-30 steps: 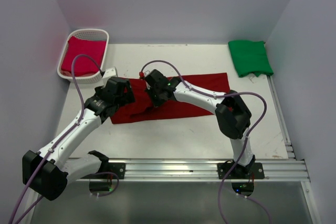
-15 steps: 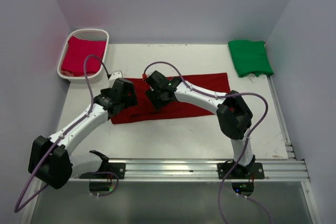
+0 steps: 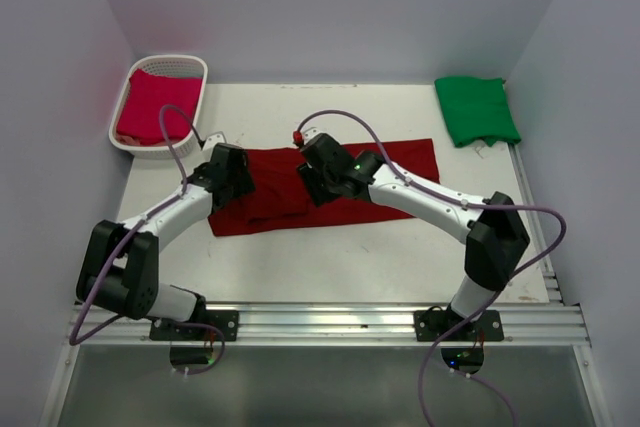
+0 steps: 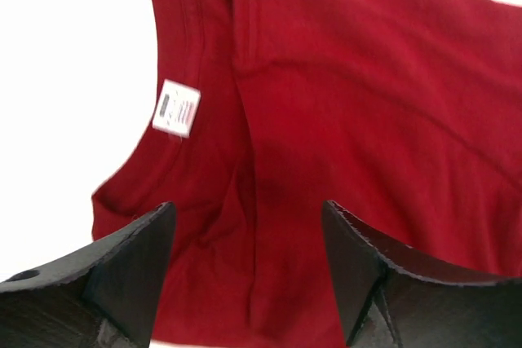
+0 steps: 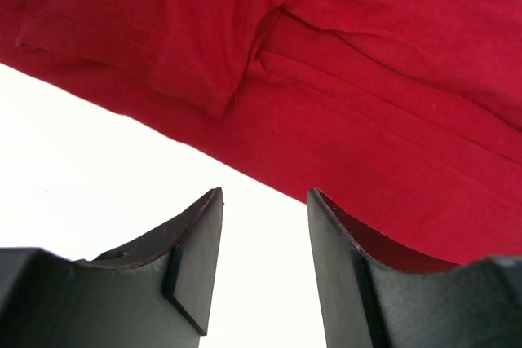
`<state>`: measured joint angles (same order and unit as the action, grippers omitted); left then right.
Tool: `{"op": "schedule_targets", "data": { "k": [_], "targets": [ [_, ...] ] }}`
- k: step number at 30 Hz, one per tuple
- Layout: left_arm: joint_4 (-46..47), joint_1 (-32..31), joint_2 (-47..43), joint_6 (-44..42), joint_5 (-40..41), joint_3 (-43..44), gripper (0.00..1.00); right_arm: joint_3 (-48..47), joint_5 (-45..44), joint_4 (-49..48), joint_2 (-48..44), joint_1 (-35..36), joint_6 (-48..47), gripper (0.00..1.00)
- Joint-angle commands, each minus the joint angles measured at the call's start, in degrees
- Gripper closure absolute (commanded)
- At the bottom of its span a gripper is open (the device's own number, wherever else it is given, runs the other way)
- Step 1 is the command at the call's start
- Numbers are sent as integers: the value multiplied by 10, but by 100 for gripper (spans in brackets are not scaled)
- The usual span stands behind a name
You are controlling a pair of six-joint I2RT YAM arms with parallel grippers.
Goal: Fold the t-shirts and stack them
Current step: Fold the tshirt
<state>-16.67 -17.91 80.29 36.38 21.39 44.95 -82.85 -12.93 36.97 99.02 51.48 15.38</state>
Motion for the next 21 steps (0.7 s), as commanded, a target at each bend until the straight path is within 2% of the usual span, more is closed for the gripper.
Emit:
{"op": "schedule_targets", "data": {
  "k": [1,11,15,21],
  "targets": [
    [92,26,34,-4,-22,29,26,31,-22,-18,-48,2,14,52],
    [143,56,167,-15,-27,104,34,87,-36,-18,-105,-7,20,59],
    [132,64,178,-10,-32,109,35,97,-39,-18,-114,-15,19,60],
    [130,65,167,1,-30,94,44,103,-27,-19,-115,-26,19,62]
  ]
}}
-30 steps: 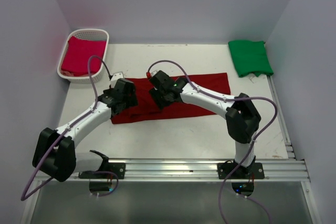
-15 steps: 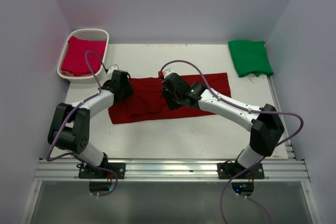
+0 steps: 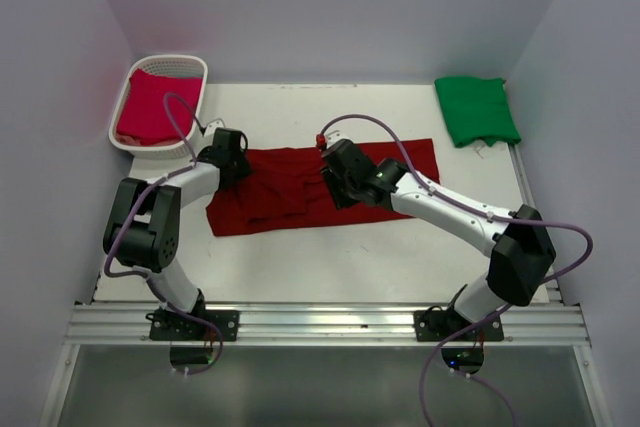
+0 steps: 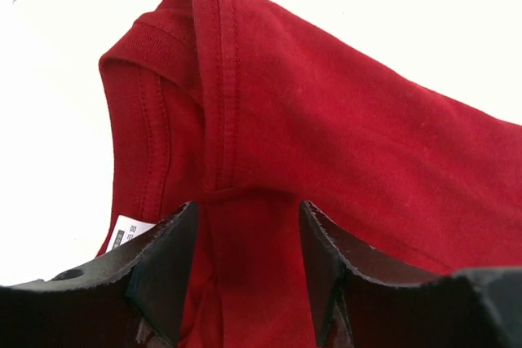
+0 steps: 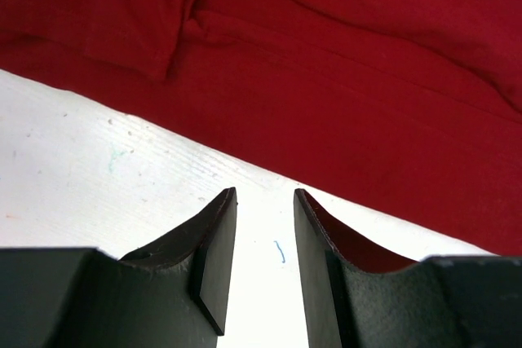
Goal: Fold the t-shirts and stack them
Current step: Fold the tshirt
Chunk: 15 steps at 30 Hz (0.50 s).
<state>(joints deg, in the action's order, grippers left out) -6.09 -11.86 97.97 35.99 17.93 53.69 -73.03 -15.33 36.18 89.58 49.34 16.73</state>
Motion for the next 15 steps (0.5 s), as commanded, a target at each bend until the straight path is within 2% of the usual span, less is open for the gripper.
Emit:
{"op": "schedule_targets", "data": {
  "k": [1,10,15],
  "targets": [
    [27,5,-7,1,6,9,45,4,-1,-13,-20,-6,5,62],
    [37,26,38,-5,10,26,56,9,0,-12,-22,-7,5,64],
    [30,41,58,-4,8,37,69,15,0,-12,-30,-10,7,66]
  ]
}}
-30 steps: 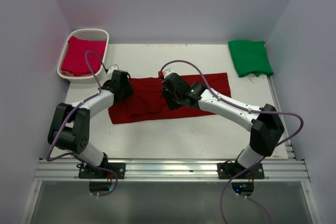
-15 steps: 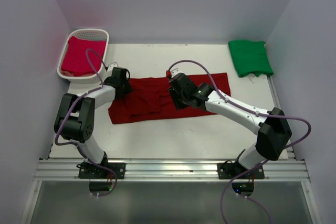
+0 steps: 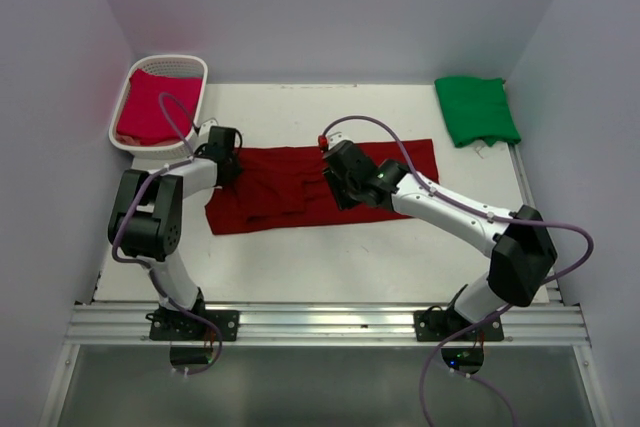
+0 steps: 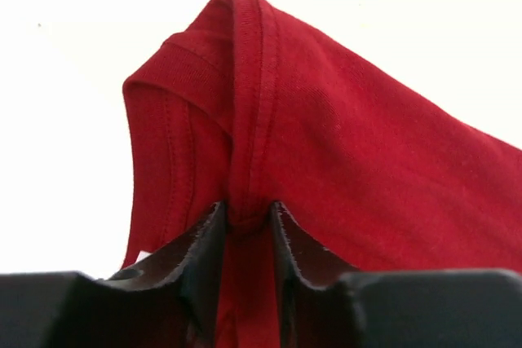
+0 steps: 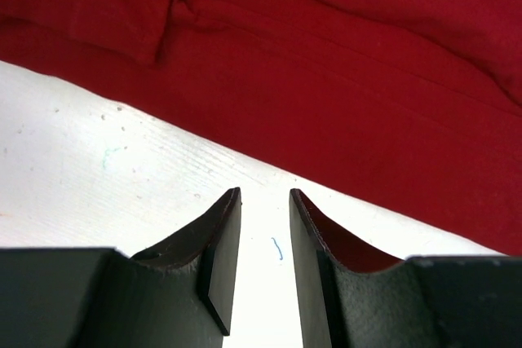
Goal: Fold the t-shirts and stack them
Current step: Fold the tshirt
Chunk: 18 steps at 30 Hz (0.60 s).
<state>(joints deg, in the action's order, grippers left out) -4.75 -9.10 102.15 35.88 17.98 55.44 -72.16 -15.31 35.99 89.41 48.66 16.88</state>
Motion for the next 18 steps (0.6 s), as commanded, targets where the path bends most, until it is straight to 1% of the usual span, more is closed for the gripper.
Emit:
{"op": "schedule_targets", "data": {
  "k": [1,2,3,5,7,11,18],
  "targets": [
    [17,16,17,-3,6,21,72,8,-1,-10,-29,-4,5,66],
    [16,17,17,-3,6,21,80,9,-2,-9,-32,-6,4,66],
    [14,18,14,-3,6,22,84,10,-2,-9,-32,-6,4,66],
    [9,18,5,-3,6,26,92,10,-2,-8,-32,-9,3,67],
    [-1,19,-5,-5,7,31,97,9,-3,-8,-32,-12,3,67],
    [-3,19,-27,-15,8,39,99,7,-1,-8,-32,-15,3,67],
    [-46,20,11,-28,8,99,100,11,-6,-8,-34,-24,2,68]
  ]
}}
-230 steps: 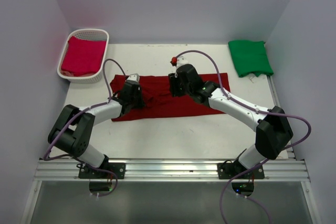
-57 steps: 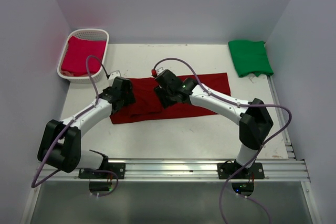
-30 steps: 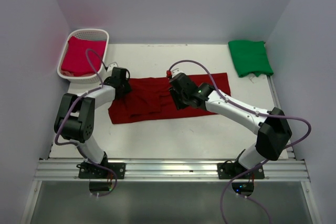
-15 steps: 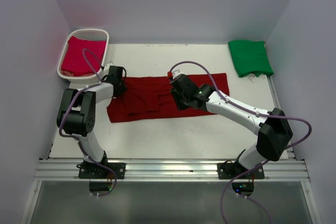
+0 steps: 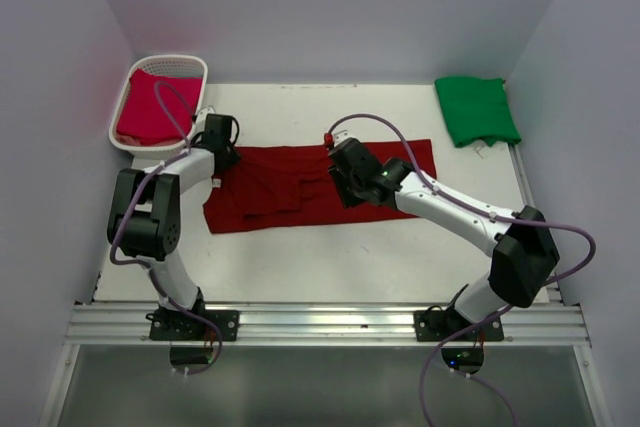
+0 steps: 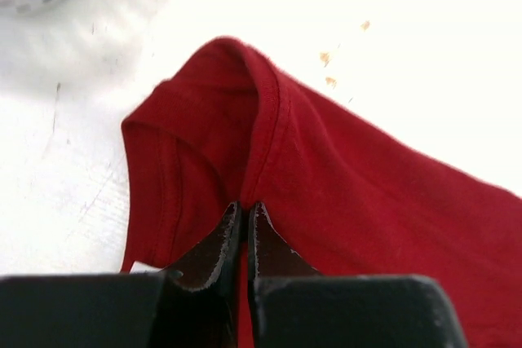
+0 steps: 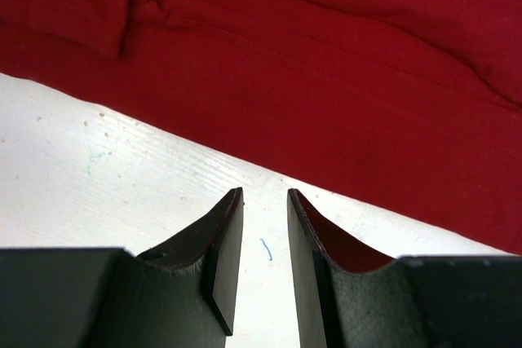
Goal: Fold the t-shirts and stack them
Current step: Fold the tshirt
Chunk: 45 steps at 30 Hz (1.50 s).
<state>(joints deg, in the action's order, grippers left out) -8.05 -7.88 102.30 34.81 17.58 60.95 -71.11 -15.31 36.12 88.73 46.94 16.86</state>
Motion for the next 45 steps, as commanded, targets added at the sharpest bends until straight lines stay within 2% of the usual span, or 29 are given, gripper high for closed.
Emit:
{"op": "schedule_targets", "data": {
  "k": [1,7,9,10,12,13,14,16,19,22,23,24,25,26,27,29,30,33,38,45],
  "targets": [
    [-17,8,13,-18,12,51,100,2,-8,-10,-29,-11,2,68],
    [-49,11,25,-29,20,90,99,14,-1,-10,-41,-48,6,69],
    [-62,11,31,-28,27,101,79,18,0,-10,-48,-57,9,69],
    [-65,12,34,-26,38,103,61,19,-1,-10,-51,-65,10,69],
    [-71,14,36,-22,38,105,40,23,-4,-11,-59,-70,12,68],
    [-71,14,33,-19,39,102,20,24,-8,-11,-62,-76,14,66],
    [-68,15,29,-16,39,99,11,26,-19,-12,-65,-79,18,65],
    [-54,15,2,-10,27,74,0,27,-31,-14,-69,-90,30,60],
    [-9,15,-52,-15,-12,30,0,40,-42,-32,-74,-114,48,59],
    [50,12,-92,-30,-76,-6,2,52,-48,-59,-68,-156,76,62],
    [62,9,-96,-33,-91,-8,4,55,-46,-77,-64,-170,82,64],
    [64,8,-97,-36,-122,-5,10,62,-43,-86,-59,-193,86,67],
    [71,2,-91,-40,-143,-3,17,62,-44,-104,-45,-206,94,86],
    [91,-1,-85,-47,-162,3,25,63,-49,-115,-37,-217,97,97],
    [87,-6,-77,-47,-173,10,45,58,-53,-122,-26,-241,100,100],
    [63,-22,-48,-47,-199,26,66,45,-46,-137,20,-264,105,100],
    [62,-27,-33,-46,-199,25,82,34,-43,-145,38,-280,102,100],
    [61,-43,-18,-37,-196,18,100,-2,-26,-150,103,-303,100,100],
    [57,-58,-9,-12,-185,-16,100,-25,-6,-187,159,-311,86,100],
    [57,-80,-53,5,-156,-71,100,-35,8,-210,204,-313,75,100]
  ]
}}
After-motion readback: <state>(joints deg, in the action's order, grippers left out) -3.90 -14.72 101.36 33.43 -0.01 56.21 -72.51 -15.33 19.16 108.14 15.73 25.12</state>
